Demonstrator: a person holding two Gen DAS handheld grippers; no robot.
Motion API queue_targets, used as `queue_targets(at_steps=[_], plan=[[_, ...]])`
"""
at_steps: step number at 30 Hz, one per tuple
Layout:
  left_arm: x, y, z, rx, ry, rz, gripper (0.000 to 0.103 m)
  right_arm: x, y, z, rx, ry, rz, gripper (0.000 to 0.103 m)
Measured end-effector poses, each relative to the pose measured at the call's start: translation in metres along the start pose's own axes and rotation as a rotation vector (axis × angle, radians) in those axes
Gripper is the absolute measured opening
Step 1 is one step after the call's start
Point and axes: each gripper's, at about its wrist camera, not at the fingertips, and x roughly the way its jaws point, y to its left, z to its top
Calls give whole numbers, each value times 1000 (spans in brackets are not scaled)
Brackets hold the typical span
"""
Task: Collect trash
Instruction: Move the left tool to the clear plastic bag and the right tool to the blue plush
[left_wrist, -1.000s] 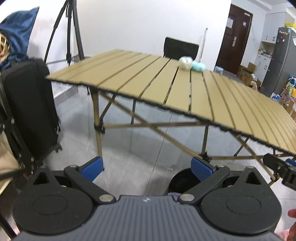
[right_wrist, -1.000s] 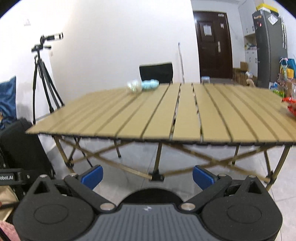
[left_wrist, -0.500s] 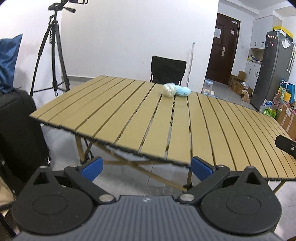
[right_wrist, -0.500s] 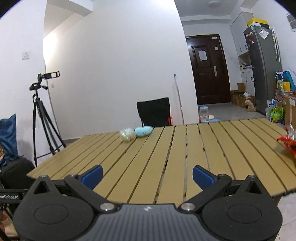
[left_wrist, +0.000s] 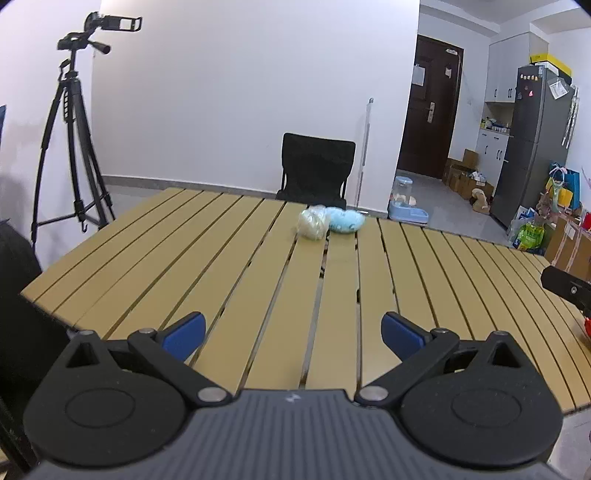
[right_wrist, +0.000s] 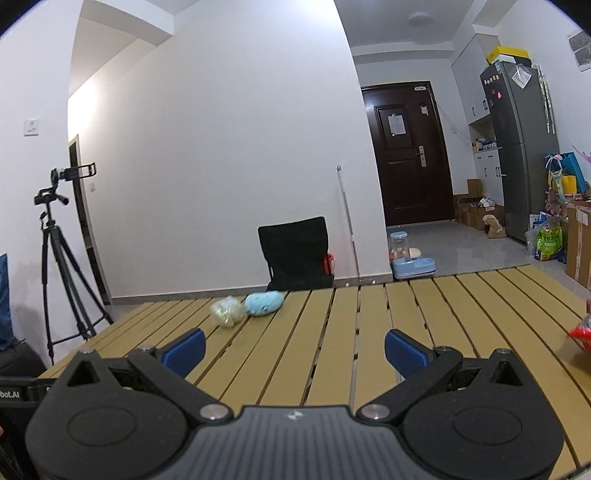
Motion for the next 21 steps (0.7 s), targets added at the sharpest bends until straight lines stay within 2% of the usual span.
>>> queue_targets(at_steps=[5, 10, 17, 21], plan=[[26, -11, 24, 31, -26, 13, 103, 29, -8, 14, -23, -10, 4, 103], [63, -13, 54, 15, -24, -2, 103, 72, -13, 28, -56, -1, 23, 103], [138, -22, 93, 26, -26, 1, 103, 143, -22, 51, -57, 11, -2, 103], [194, -34, 113, 67, -6, 31, 103, 187, -32, 62, -50, 22, -23, 103]])
